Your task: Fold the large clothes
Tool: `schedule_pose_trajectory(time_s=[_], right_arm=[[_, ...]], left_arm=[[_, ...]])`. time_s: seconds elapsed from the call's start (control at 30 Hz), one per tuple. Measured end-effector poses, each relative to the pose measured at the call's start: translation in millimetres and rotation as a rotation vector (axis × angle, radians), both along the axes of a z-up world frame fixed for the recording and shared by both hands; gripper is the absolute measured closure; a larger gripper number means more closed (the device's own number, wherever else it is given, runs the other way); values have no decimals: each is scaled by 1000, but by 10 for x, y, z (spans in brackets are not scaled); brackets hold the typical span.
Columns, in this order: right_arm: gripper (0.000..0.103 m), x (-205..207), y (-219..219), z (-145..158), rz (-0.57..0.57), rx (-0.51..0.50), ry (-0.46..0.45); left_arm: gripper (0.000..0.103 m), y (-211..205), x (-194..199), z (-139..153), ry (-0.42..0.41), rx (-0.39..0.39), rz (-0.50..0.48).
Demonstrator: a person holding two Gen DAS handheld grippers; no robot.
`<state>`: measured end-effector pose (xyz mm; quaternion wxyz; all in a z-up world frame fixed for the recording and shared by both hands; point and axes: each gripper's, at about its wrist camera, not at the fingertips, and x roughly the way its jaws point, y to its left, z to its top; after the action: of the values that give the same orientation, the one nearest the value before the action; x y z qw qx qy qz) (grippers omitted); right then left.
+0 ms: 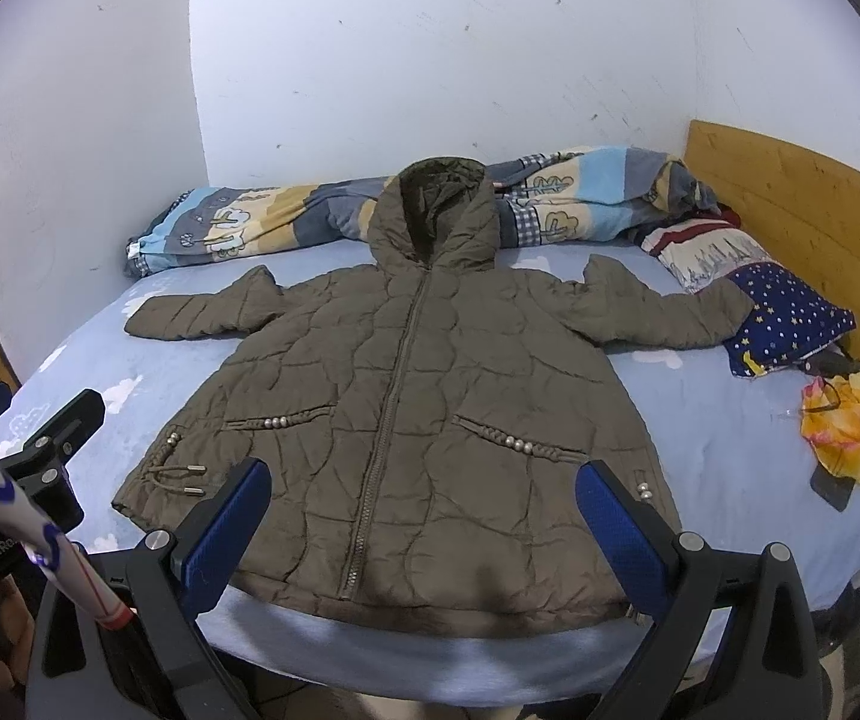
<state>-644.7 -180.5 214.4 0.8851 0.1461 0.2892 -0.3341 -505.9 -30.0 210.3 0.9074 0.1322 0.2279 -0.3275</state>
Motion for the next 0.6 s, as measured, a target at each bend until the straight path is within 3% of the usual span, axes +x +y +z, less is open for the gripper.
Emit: schedule_pose_trajectory(time_s=[0.17, 0.4, 0.6], right_arm=[[0, -118, -419, -102, -35, 99, -26], [0, -355, -1490, -264, -172, 248, -53], [0, -575, -2424, -308, -239, 332, -84]], left_arm=[[0, -337, 281, 19, 60, 13, -46], [0, -1073, 968, -27, 139, 27, -72], [0, -1810, 1533, -517, 202, 66, -135]])
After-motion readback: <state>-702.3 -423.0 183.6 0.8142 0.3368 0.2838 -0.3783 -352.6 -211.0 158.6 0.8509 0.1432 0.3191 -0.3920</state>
